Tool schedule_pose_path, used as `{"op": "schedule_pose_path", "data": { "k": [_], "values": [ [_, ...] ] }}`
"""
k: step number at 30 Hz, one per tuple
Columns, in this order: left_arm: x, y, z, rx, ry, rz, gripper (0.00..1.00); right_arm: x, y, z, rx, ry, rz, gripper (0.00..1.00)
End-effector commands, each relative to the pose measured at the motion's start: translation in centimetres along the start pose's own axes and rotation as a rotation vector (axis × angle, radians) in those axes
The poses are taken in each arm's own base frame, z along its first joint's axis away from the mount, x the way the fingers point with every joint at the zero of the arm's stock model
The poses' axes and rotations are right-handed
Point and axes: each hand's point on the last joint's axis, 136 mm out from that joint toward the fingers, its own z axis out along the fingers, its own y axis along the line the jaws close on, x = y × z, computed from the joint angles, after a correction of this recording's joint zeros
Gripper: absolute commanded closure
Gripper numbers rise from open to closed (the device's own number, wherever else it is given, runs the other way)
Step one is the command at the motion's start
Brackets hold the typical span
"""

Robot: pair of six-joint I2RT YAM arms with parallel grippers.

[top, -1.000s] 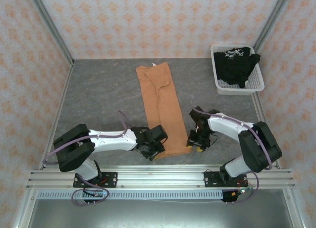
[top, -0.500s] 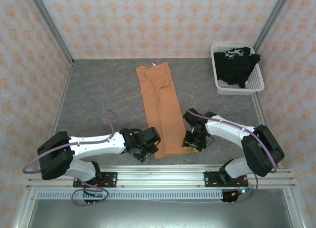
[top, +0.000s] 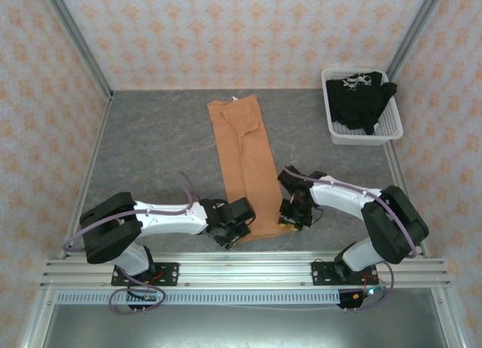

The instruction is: Fold and stack the t-shirts

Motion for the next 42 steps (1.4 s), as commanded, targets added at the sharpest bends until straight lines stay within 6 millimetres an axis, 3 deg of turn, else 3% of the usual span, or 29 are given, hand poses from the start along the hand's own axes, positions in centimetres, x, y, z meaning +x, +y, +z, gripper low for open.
{"op": "schedule_pose_path", "data": {
  "k": [1, 6, 11, 17, 22, 32, 37, 42],
  "values": [
    [0.3, -2.0, 0.4, 0.052, -0.001, -0.011, 0.62, 0.3, -0.6, 0.8, 0.018, 0.002, 0.016, 0.73],
    [-0.2, -1.7, 0.7, 0.020, -0.036, 0.001, 0.78, 0.7, -1.4, 0.6, 0.042, 0.005, 0.013, 0.73],
    [-1.4, 0.0, -0.2, -0.030, -0.092, 0.018, 0.92, 1.1, -2.0, -0.5, 0.061, -0.016, 0.003, 0.64],
    [-1.8, 1.0, -0.4, -0.029, -0.098, 0.011, 0.95, 2.5, -0.6, 0.2, 0.020, 0.007, -0.010, 0.61],
    [-1.9, 1.2, -0.6, -0.034, -0.100, 0.016, 0.96, 1.6, -0.6, 0.5, 0.068, -0.025, -0.025, 0.62],
    [-2.2, 1.4, -1.0, -0.039, -0.117, 0.031, 0.98, 0.4, 0.3, 0.7, 0.075, -0.055, -0.073, 0.75],
    [-2.4, 1.5, -1.0, -0.042, -0.125, 0.040, 1.00, -0.1, 1.6, 0.1, 0.033, -0.080, -0.086, 0.99],
    [-3.2, 2.3, -2.3, -0.039, -0.170, 0.046, 1.00, 1.1, 2.2, -0.9, -0.007, -0.073, -0.097, 1.00]
  ]
}}
